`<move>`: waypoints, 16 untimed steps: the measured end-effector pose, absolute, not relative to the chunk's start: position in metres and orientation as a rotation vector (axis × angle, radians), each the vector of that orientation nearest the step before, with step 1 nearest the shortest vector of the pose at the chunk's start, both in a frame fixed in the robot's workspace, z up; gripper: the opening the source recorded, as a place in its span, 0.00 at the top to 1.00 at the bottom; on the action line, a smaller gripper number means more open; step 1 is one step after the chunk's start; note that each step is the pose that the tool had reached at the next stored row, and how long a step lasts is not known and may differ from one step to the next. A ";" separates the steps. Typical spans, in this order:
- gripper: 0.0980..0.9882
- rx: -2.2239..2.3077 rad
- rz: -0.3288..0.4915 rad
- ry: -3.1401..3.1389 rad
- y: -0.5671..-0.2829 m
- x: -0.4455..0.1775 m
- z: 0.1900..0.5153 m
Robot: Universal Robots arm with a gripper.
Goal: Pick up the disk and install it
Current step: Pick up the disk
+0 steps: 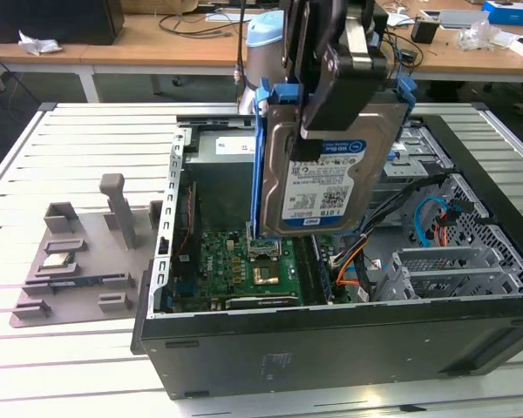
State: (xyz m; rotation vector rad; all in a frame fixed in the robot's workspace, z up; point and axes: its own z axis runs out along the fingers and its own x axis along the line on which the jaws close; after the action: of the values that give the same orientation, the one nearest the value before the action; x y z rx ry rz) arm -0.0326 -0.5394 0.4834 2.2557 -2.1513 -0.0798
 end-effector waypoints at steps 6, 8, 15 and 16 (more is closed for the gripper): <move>0.70 2.254 -0.083 -2.150 -0.550 -0.013 0.482; 0.70 2.254 -0.084 -2.149 -0.553 -0.002 0.481; 0.70 2.252 -0.087 -2.148 -0.559 0.025 0.480; 0.70 2.252 -0.087 -2.148 -0.560 0.028 0.480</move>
State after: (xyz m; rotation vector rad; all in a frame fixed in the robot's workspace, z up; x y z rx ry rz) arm 0.0283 -0.5596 0.4799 2.2523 -2.1482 -0.0869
